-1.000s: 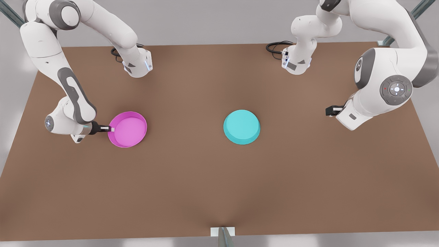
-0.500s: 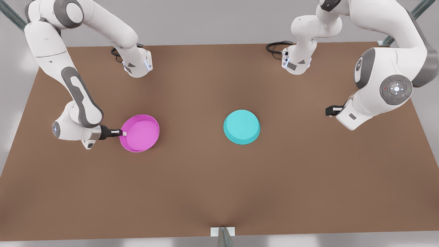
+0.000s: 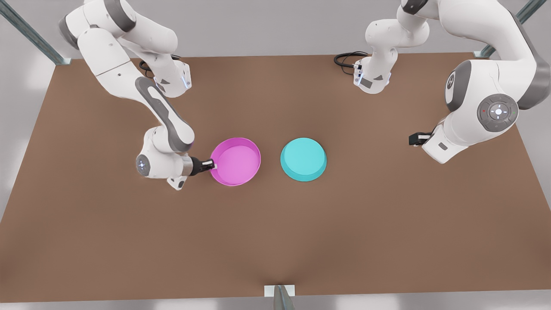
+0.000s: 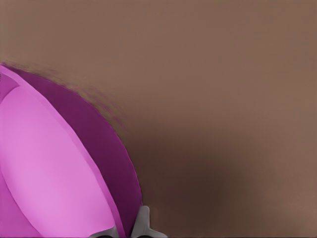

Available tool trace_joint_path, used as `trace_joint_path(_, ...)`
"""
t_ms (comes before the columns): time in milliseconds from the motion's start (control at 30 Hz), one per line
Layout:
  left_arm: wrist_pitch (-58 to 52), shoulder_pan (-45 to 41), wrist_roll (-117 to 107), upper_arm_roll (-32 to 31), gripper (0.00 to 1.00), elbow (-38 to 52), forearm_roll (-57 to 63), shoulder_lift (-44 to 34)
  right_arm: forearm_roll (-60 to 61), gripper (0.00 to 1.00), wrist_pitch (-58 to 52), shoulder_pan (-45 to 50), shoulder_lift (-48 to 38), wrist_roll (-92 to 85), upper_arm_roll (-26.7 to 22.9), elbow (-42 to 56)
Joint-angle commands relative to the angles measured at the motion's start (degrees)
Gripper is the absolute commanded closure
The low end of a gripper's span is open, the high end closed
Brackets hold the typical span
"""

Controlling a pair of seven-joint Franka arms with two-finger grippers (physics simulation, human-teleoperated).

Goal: Flip the blue plate over with the left arm, and stack the pink plate on top of the blue plate with the right arm

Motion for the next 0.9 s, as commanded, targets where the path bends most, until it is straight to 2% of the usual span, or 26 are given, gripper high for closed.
trace_joint_path(0,0.0,0.0,0.0,0.0,0.0,0.0,0.0,0.0,-0.6,0.79,0.0,0.4,0.0,0.9,0.0,0.3)
trace_joint_path(200,0.1,0.0,0.0,0.0,0.0,0.0,0.0,0.0,-1.0,0.79,4.7,14.3,4.2,12.2,-0.6,7.8)
trace_joint_path(433,0.1,0.0,0.1,0.0,0.0,0.0,-0.1,0.0,-1.1,0.79,6.8,21.7,10.7,14.4,-1.2,14.6)
trace_joint_path(567,0.1,0.0,0.1,0.0,0.0,0.0,-0.1,0.0,-0.9,0.79,6.7,27.9,13.4,15.8,-4.7,19.3)
trace_joint_path(867,0.3,0.0,0.1,0.0,0.0,0.0,-0.1,0.1,-1.0,0.79,6.8,31.1,15.4,16.8,-5.7,21.7)
